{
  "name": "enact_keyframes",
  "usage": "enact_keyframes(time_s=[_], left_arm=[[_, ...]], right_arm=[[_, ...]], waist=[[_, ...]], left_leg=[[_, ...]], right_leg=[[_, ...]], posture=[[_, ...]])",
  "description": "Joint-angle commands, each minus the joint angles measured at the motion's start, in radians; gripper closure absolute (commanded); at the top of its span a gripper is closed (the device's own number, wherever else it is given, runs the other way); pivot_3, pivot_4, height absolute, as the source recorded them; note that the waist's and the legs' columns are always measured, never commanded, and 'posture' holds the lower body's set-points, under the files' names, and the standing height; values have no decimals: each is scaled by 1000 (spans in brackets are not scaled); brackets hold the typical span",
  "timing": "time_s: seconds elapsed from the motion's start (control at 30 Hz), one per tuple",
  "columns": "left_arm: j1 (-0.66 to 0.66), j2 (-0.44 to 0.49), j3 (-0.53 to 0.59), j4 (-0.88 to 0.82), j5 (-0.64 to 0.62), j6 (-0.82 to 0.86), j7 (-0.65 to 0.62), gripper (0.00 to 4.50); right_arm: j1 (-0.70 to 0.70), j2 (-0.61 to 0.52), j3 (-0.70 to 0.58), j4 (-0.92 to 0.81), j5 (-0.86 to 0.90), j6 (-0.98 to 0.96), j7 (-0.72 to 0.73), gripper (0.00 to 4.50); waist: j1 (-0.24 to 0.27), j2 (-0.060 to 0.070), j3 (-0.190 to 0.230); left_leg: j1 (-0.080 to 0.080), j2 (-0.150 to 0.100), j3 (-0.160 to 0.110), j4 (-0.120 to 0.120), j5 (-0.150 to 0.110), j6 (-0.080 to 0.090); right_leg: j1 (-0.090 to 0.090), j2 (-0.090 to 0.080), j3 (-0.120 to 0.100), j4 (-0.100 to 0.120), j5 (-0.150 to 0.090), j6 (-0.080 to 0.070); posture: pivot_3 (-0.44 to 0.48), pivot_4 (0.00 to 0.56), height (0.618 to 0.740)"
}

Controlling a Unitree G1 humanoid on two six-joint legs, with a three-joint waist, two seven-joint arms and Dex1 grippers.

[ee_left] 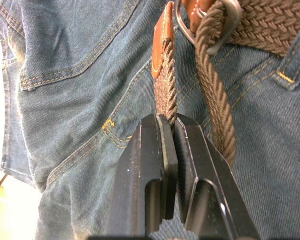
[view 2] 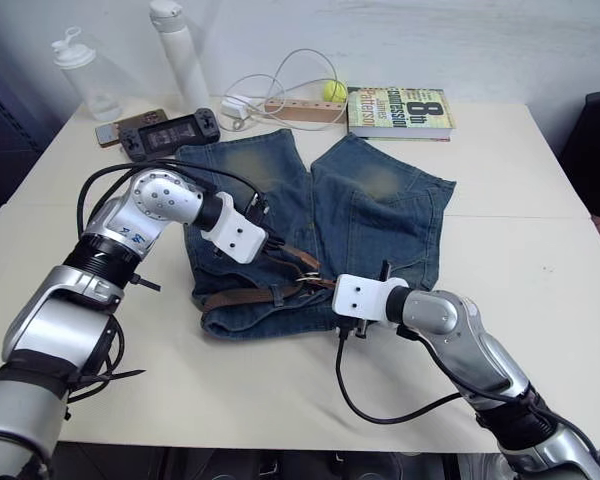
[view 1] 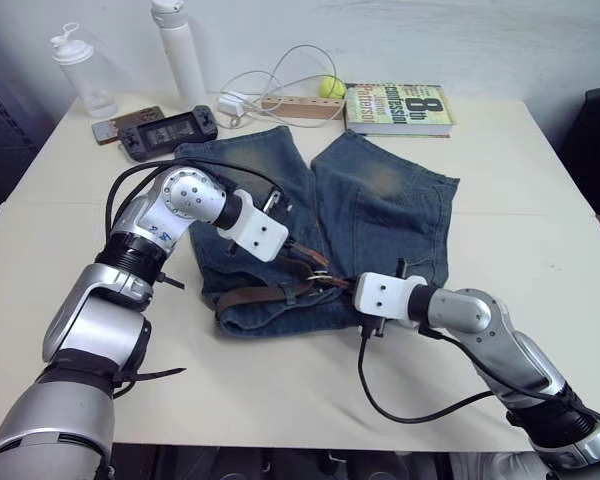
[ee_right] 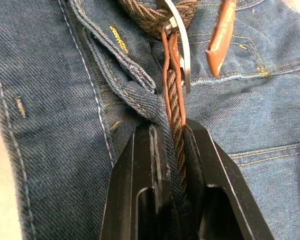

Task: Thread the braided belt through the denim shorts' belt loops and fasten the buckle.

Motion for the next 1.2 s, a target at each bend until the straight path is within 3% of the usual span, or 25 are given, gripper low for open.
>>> enact_keyframes(time_s=[0.03, 0.53, 0.87, 1.2], left_arm=[[5, 10, 3, -15, 25, -28, 23, 4500], [30, -27, 27, -38, -20, 56, 9, 4500], [129, -44, 48, -207, -136, 319, -156, 4500], [59, -5, 56, -140, -116, 249, -200, 4500]], right_arm=[[-8, 12, -33, -25, 5, 17, -13, 4395], [-43, 49, -33, -25, -30, 41, -62, 4395], [-43, 59, -33, -27, -48, 39, -67, 4395], [-48, 37, -31, 21, -89, -67, -86, 4395]], waist=[[-1, 0, 0], [-1, 0, 0], [0, 0, 0], [-1, 0, 0]], left_leg=[[0, 0, 0, 0, 0, 0], [0, 0, 0, 0, 0, 0], [0, 0, 0, 1, 0, 0], [0, 0, 0, 1, 0, 0]], right_leg=[[0, 0, 0, 0, 0, 0], [0, 0, 0, 1, 0, 0], [0, 1, 0, 2, 0, 0], [0, 1, 1, 2, 0, 0]], posture=[[0, 150, 703], [0, 150, 703], [0, 150, 703], [0, 150, 703]])
